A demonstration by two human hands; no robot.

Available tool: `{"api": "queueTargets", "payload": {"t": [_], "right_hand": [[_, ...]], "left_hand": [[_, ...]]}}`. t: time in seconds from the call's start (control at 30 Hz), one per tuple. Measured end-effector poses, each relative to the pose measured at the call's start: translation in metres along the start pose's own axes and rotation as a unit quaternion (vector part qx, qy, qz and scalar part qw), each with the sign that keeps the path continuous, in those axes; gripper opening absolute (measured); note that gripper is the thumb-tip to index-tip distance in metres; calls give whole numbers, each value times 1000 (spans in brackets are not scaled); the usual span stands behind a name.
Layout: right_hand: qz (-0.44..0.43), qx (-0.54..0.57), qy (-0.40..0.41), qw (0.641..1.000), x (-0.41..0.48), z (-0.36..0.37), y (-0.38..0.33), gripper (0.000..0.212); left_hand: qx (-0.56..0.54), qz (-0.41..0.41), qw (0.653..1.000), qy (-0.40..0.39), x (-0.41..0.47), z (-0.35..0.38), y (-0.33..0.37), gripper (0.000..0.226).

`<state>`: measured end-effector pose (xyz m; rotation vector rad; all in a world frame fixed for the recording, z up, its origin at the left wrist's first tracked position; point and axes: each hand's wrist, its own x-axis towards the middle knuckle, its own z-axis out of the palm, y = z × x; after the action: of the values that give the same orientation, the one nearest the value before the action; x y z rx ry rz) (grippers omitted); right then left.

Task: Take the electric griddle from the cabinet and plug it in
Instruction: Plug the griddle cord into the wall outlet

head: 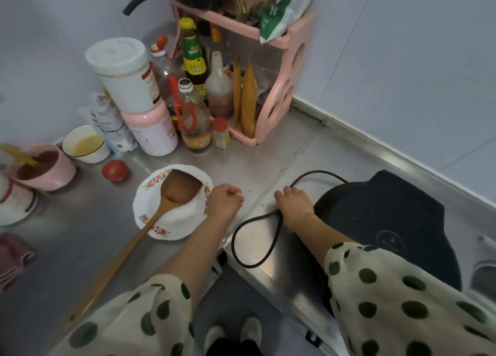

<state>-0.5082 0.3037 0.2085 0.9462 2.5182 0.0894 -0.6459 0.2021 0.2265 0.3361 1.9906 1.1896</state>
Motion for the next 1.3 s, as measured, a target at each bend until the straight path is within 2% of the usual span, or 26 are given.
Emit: {"api": "queueTargets", "payload": {"t": [0.2, 0.57, 0.7, 0.77, 0.87, 1.03, 1.3], "right_hand": [[-38, -33, 3, 999, 4, 4, 9, 46], [-38, -38, -12, 999, 5, 2, 4, 52], [-47, -44, 9, 998, 5, -5, 5, 47], [-54, -44, 38, 997, 1, -14, 7, 44], [-80, -40, 148, 985, -4, -33, 14, 42], [-103, -43, 243, 963, -23, -85, 40, 31], [-78, -52, 396, 914, -70, -171, 97, 15]], "left_hand": [[24, 12, 1000, -13, 7, -2, -2, 28], [39, 44, 997, -51, 12, -3, 0, 18], [46, 52, 996, -59, 14, -6, 0, 17], [45, 54, 996, -60, 14, -9, 2, 12], [65, 63, 994, -58, 11, -12, 8, 11], [139, 128, 978, -85, -3, -11, 39, 24], [105, 226, 958, -144, -36, -6, 120, 18]]}}
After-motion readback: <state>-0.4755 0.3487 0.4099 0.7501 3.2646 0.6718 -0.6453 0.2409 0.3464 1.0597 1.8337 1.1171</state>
